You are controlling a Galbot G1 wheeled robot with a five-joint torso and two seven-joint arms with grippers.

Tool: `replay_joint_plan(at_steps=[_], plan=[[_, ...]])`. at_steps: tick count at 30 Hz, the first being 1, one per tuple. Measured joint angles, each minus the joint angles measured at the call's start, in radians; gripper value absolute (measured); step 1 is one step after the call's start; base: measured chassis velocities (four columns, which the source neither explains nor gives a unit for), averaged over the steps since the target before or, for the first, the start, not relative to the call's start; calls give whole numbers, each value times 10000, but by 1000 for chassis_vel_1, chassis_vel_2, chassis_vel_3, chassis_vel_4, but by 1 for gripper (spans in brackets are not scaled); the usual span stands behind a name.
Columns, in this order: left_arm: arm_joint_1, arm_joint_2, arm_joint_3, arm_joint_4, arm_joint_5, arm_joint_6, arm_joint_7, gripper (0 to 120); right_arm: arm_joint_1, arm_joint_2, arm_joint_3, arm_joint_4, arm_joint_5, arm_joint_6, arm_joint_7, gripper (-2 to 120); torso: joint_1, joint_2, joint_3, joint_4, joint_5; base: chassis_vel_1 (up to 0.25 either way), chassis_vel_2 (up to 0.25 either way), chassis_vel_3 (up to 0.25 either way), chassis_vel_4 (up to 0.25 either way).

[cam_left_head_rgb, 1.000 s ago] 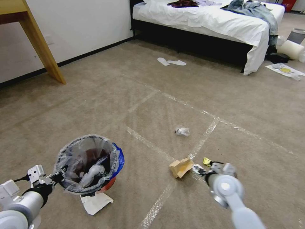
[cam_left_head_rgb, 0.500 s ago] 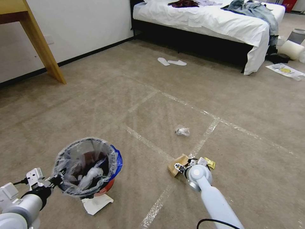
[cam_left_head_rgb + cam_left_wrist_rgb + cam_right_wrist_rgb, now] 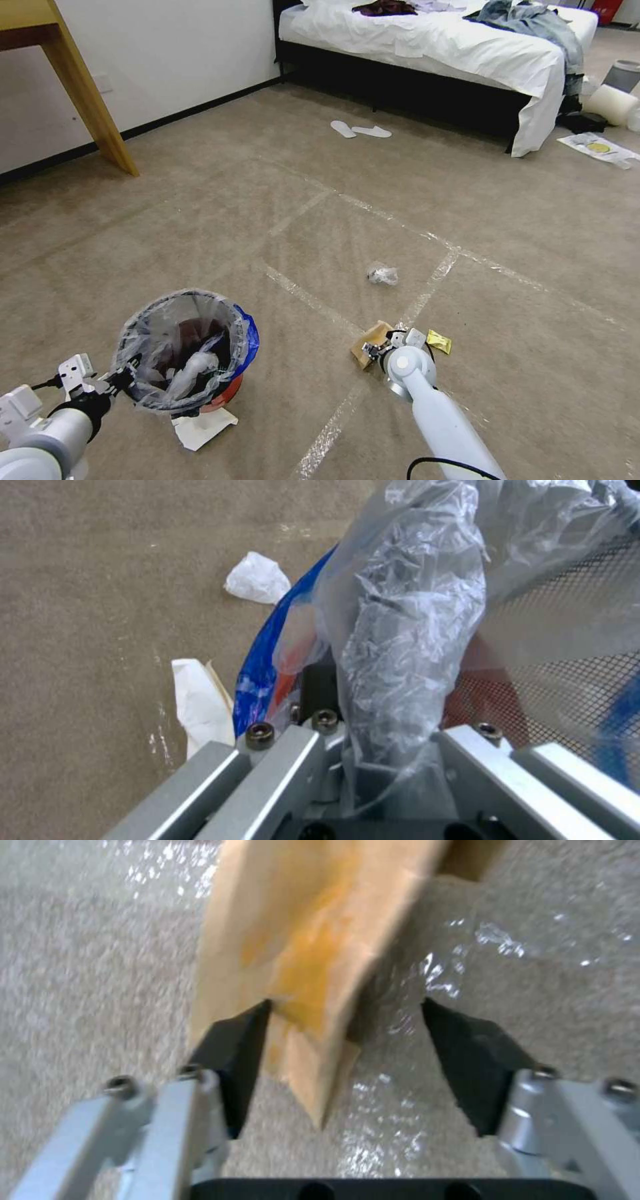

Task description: Pick up the trash bin and place the garbage on the floor into it.

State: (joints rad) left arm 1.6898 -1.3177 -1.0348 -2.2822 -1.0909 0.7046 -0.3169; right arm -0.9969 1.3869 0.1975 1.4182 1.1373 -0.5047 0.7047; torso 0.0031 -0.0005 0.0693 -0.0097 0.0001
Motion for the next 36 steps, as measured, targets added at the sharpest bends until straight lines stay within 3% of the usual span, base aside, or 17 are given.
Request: replay_joint_plan(at_steps=[3,5,9,12,15,16,26,36], plan=[[0,-1,1,9,1,-11,6,1,-43,0,-69,6,-114,34,-87,49,0,0,0,1,1,0,0,0,0],[5,-2,2,25,4,-32,19,1,-116,1,-185,35,-296,73,-278,38,0,0,0,1,1,0,0,0,0],[10,-3,2,53,19,-67,24,1,-163,0,-262,38,-489,118,-480,28,0,0,0,1,0,0,0,0,0],[31,-11,3,94,43,-104,44,1,-170,-34,-415,-93,-834,423,-905,10,0,0,0,1,1,0,0,0,0],[35,-14,4,101,49,-106,46,1,-169,-41,-436,-123,-890,478,-983,7,0,-1,0,0,0,0,0,0,0],[36,-17,10,107,56,-109,50,1,-169,-54,-448,-174,-990,554,-1123,0,0,0,0,1,0,0,0,0,0],[18,-64,58,144,142,-115,56,1,-317,-278,-301,84,-1175,775,-1285,0,0,0,0,2,1,0,0,0,0],[-28,34,94,33,29,-110,38,1,-1208,-982,612,2017,-1419,1086,-1488,0,0,0,0,0,2,0,0,0,0]])
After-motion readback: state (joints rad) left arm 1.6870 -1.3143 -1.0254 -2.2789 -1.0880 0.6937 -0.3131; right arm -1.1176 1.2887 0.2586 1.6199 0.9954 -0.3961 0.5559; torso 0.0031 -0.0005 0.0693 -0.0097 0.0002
